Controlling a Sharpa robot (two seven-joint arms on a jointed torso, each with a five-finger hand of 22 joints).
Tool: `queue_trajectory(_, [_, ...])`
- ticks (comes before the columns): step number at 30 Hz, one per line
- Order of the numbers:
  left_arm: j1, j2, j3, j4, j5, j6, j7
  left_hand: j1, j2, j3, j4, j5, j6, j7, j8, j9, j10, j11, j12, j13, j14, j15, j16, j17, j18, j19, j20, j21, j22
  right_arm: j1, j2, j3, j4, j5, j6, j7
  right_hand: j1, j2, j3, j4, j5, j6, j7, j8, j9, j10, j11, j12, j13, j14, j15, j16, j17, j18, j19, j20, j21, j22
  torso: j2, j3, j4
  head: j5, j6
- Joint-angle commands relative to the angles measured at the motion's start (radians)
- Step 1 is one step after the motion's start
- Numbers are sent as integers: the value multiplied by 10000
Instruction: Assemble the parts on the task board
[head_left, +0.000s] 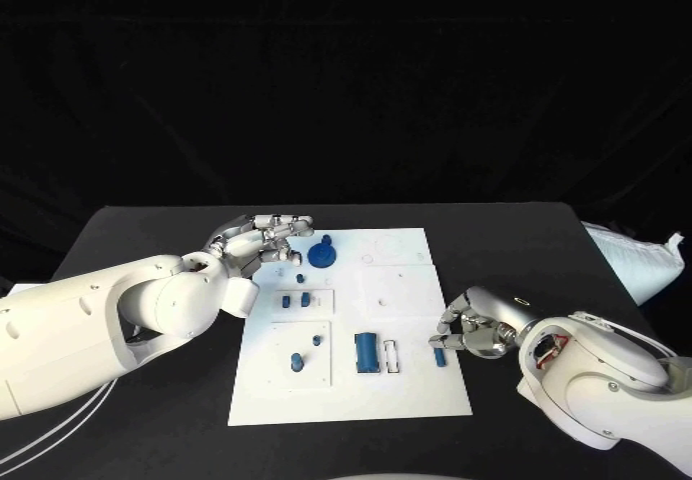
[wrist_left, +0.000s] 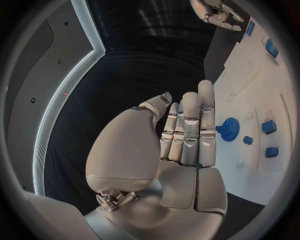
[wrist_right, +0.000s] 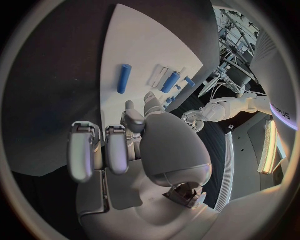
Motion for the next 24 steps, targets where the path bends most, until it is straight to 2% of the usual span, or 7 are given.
queue_trajectory(1, [-3, -8, -4, 44, 32, 203, 78, 0, 76, -61, 4, -19, -64, 5, 27, -13, -81, 17, 66, -16, -56, -14, 40, -9, 105, 44, 40, -36, -14, -15, -87, -11, 0, -437, 216, 42, -63, 103, -42, 133, 68, 200, -18, -82, -58, 34, 17, -19, 16, 649, 75, 45, 505, -61, 36, 84, -21, 153, -3, 18, -61, -43, 4])
queue_trajectory(4, [-8, -10, -13, 45, 32, 222, 78, 0, 76, -61, 4, -19, -64, 5, 27, -13, -81, 17, 66, -16, -56, -14, 40, -9, 105, 44, 40, -36, -14, -41, -121, -22, -62, -880, 380, -83, -141, 132, -118, 284, 71, 443, -73, -105, -95, 61, -20, -39, 16, 645, 50, 37, 495, -58, 34, 73, -23, 152, -10, 26, -71, -61, 21])
queue_trajectory(8, [-13, -7, -20, 43, 32, 234, 78, 0, 76, -61, 4, -19, -64, 5, 27, -13, -81, 17, 66, -16, -56, -14, 40, -9, 105, 44, 40, -36, -14, -94, -105, -39, -150, -1229, 648, -179, -188, 119, -189, 388, 54, 598, -112, -113, -89, 42, -52, -181, -70, 641, 24, 26, 481, -55, 28, 53, -32, 141, -7, 13, -42, -72, 28])
queue_trajectory(12, [-18, -9, -25, 41, 32, 238, 76, 0, 76, -61, 4, -19, -64, 5, 27, -13, -81, 17, 66, -16, -56, -14, 40, -9, 105, 44, 40, -36, -14, -172, -16, -51, -225, -1457, 892, -220, -242, 80, -261, 469, 41, 671, -131, -126, -77, 36, -66, -262, -119, 640, 10, 25, 484, -56, 29, 40, -32, 145, -3, 11, -52, -55, 21])
queue_trajectory(24, [-24, -24, -28, 44, 32, 253, 60, 0, 76, -61, 4, -19, -64, 5, 27, -13, -81, 17, 66, -16, -56, -14, 40, -9, 105, 44, 40, -36, -14, -341, 441, -74, -582, -2081, 1333, -277, -223, 23, -324, 512, 20, 755, -159, -135, -53, 47, -88, -251, -100, 633, -6, 5, 455, -48, 13, 25, -55, 112, -3, 1, -53, 0, -17])
